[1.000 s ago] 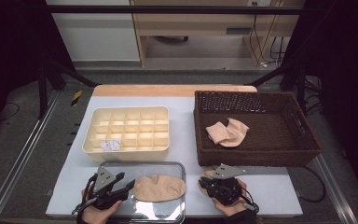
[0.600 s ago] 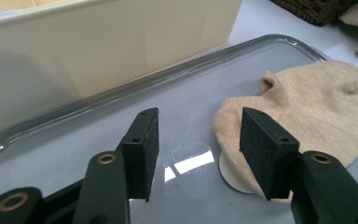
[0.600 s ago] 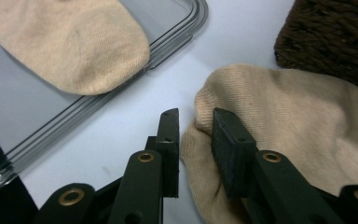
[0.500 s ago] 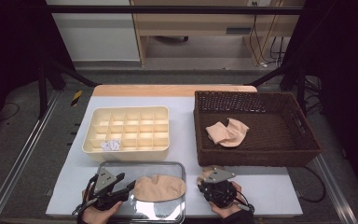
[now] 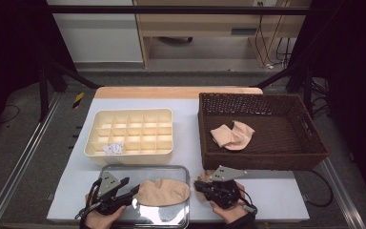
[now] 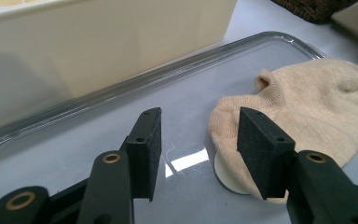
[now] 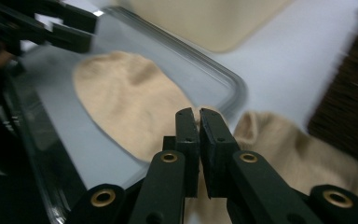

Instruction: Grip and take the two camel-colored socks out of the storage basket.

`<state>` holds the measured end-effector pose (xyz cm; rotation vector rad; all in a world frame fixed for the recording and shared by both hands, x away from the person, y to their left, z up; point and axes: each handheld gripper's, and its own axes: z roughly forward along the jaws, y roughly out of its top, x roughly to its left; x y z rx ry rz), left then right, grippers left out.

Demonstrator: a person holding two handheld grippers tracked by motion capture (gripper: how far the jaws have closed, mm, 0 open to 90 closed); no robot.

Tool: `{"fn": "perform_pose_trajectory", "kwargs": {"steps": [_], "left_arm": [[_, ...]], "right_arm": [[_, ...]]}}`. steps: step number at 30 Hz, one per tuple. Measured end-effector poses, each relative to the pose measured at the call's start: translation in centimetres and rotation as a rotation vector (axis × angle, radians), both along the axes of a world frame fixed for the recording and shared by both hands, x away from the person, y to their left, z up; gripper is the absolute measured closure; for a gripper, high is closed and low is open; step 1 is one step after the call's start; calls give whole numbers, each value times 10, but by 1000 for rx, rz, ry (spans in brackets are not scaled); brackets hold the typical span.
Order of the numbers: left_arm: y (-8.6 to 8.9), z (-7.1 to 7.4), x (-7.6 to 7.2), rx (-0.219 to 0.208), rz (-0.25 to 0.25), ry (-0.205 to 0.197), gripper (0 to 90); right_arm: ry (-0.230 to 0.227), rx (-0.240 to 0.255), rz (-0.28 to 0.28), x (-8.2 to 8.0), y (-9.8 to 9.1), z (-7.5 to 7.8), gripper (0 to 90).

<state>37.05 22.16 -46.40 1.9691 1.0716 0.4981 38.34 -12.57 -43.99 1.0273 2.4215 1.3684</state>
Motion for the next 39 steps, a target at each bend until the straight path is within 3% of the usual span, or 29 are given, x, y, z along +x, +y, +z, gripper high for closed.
{"fn": "perform_pose_trajectory", "kwargs": {"steps": [3, 7, 10, 13, 18, 21, 26, 30, 39], "left_arm": [[0, 0, 0, -2, 3, -3, 498], [0, 2, 1, -3, 7, -8, 501], [-1, 2, 0, -2, 2, -8, 501], [-2, 4, 1, -10, -1, -11, 501], [-7, 12, -2, -30, -17, -20, 500], [-13, 19, -5, -34, -38, -22, 498], [-26, 35, -9, -25, -59, -47, 493], [-42, 44, -9, -5, -80, -53, 477], [-84, 44, -4, -9, -118, -50, 404]], "right_arm": [[19, 14, 40, 3, 18, -1, 868], [26, -12, 69, 6, 39, -7, 863], [44, -40, 76, 9, 47, -14, 836], [38, -31, 84, 8, 48, -14, 787], [-11, 29, 46, 9, 31, 0, 749], [-24, 37, -3, 13, 15, 5, 750], [-41, -48, -117, 20, -15, 2, 747], [-11, -93, -188, 27, -34, -12, 735], [13, -153, -221, 40, -38, -31, 708]]}}
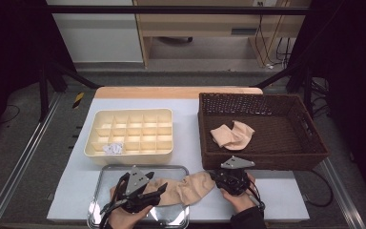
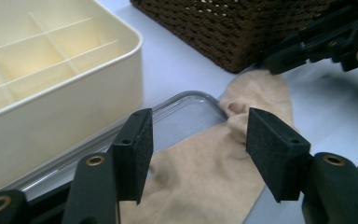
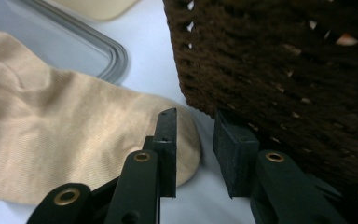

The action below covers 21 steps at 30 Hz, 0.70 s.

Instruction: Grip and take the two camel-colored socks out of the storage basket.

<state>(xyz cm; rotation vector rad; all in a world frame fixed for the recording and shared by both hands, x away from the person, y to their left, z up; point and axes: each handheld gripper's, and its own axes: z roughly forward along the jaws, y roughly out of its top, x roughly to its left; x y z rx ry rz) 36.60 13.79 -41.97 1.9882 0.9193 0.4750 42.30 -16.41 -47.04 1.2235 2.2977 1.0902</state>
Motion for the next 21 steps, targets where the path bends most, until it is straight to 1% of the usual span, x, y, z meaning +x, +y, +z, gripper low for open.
{"fn": "perform_pose_trajectory", "kwargs": {"steps": [3, 6, 8, 10, 12, 15, 17, 19, 20, 21], "left_arm": [[-14, -3, 3, -5, -16, 9, 395], [-26, -9, 6, -5, -34, 36, 388], [-34, -14, 7, 6, -46, 49, 385], [-41, -19, 8, 15, -51, 60, 388], [-46, -24, 9, 39, -55, 67, 403], [-50, -31, 9, 58, -56, 81, 428], [-50, -35, 10, 70, -54, 90, 464], [-48, -39, 11, 79, -53, 106, 512], [-48, -40, 12, 80, -51, 113, 545], [-47, -42, 12, 70, -52, 120, 567]], "right_arm": [[2, -8, 1, 2, 1, -3, 707], [8, -11, 0, 3, 1, -4, 711], [17, -13, -4, 3, 1, -5, 716], [22, -17, 5, 3, 2, -7, 722], [27, -23, 8, 3, 3, -8, 723], [29, -22, 8, 3, 4, -8, 718], [30, -23, 8, 3, 4, -9, 720], [37, -24, 11, 3, 4, -9, 751], [43, -24, 15, 3, 4, -9, 783], [45, -27, 17, 3, 4, -9, 814]]}}
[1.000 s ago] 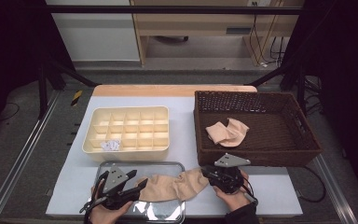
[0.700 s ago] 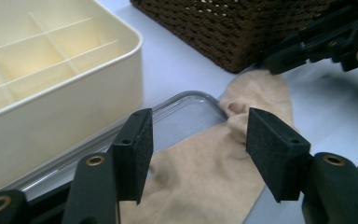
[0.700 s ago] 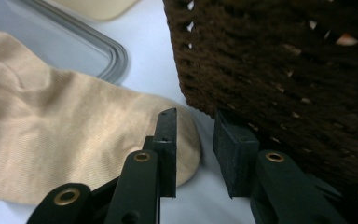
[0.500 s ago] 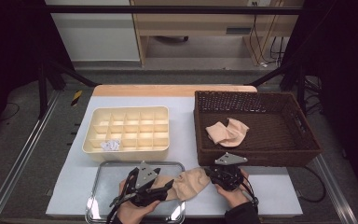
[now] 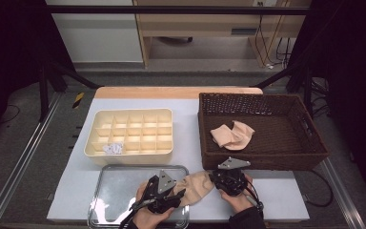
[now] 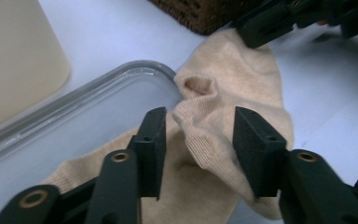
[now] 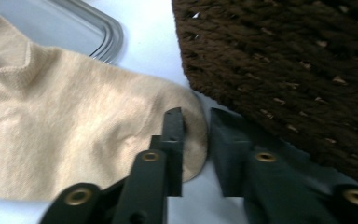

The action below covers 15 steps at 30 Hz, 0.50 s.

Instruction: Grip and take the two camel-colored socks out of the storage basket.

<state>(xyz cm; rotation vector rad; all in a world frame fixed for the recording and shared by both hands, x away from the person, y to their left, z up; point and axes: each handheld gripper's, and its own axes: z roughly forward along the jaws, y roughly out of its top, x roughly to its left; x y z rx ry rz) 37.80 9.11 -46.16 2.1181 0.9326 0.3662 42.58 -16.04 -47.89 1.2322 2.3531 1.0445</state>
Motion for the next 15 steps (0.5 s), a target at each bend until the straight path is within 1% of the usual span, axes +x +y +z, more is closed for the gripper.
{"fn": "perform_pose_trajectory", "kwargs": {"steps": [1, 2, 3, 5, 8, 9, 11, 13, 15], "left_arm": [[1, -1, 0, -2, -3, 6, 612], [1, -2, 0, -1, -4, 10, 627], [2, -2, 0, -5, -8, 10, 660], [2, -2, 0, -9, -16, 13, 720], [3, -1, -1, -13, -22, 6, 774], [4, 0, -1, -15, -23, 7, 777], [5, 0, 0, -13, -19, 4, 769], [5, -1, 0, -8, -11, -2, 704], [7, 1, -1, -10, -8, -10, 644]], "right_arm": [[1, 0, 7, -1, 0, 1, 843], [3, 0, 12, -2, 0, 2, 853], [12, 7, 14, -3, -1, 3, 862], [14, 18, 20, -6, -4, 6, 868], [7, 41, 26, -17, -10, 12, 869], [15, 51, 26, -21, -13, 14, 869], [24, 45, 29, -27, -16, 12, 865], [38, 35, 30, -31, -17, 9, 842], [26, 29, 34, -31, -18, 8, 818]]}}
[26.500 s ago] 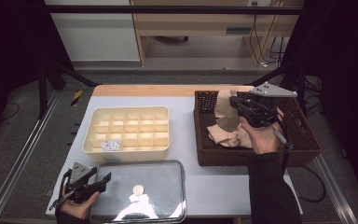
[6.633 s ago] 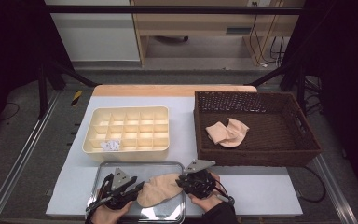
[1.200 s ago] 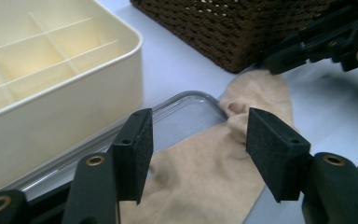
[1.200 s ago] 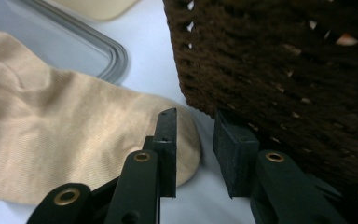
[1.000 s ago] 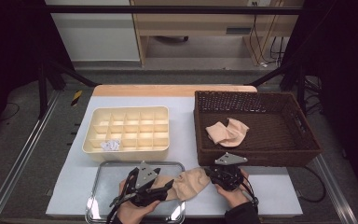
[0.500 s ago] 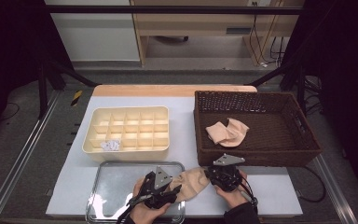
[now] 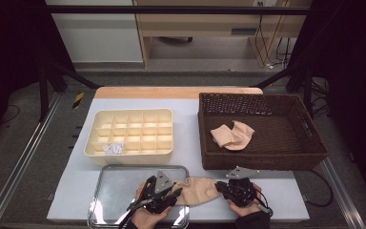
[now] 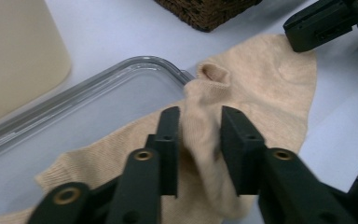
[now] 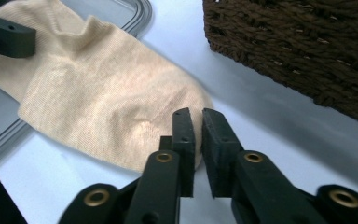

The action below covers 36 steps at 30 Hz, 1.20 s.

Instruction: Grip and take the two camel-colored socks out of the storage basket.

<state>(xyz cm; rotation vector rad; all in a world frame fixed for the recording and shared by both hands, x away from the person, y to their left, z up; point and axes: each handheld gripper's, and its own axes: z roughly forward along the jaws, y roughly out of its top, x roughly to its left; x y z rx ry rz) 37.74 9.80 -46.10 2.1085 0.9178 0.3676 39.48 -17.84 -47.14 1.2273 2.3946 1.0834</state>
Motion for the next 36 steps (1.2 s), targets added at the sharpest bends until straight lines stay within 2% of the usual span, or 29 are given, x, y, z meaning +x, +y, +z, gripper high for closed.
{"fn": "perform_pose_trajectory", "kwargs": {"steps": [2, 4, 6, 11, 17, 21, 24, 27, 30, 36], "left_arm": [[4, 3, -1, -7, 6, -12, 576], [10, 5, -1, -18, 14, -13, 566], [15, 5, 0, -23, 22, -6, 584], [17, -2, 2, -5, 26, 23, 682], [15, -6, 2, 7, 20, 31, 781], [14, -7, 2, 13, 13, 31, 833], [15, -6, 2, 5, 9, 30, 851], [19, -2, 1, -32, 0, 39, 858], [22, 2, 0, -54, -4, 30, 866], [29, 11, -3, -87, -10, 13, 867]], "right_arm": [[-30, 22, -10, 0, -1, 4, 790], [-52, 47, -20, 0, -2, 6, 777], [-62, 41, -37, 0, -3, 6, 777], [-28, 30, -48, 5, -3, -1, 770], [-7, 9, -19, 6, 3, -7, 767], [5, 1, -6, 7, 6, -9, 795], [16, 2, -5, 7, 7, -8, 848], [25, 6, 8, 6, 6, -5, 892], [4, 30, 15, 3, 3, 2, 895], [-70, 88, 27, -6, -2, 23, 895]]}}
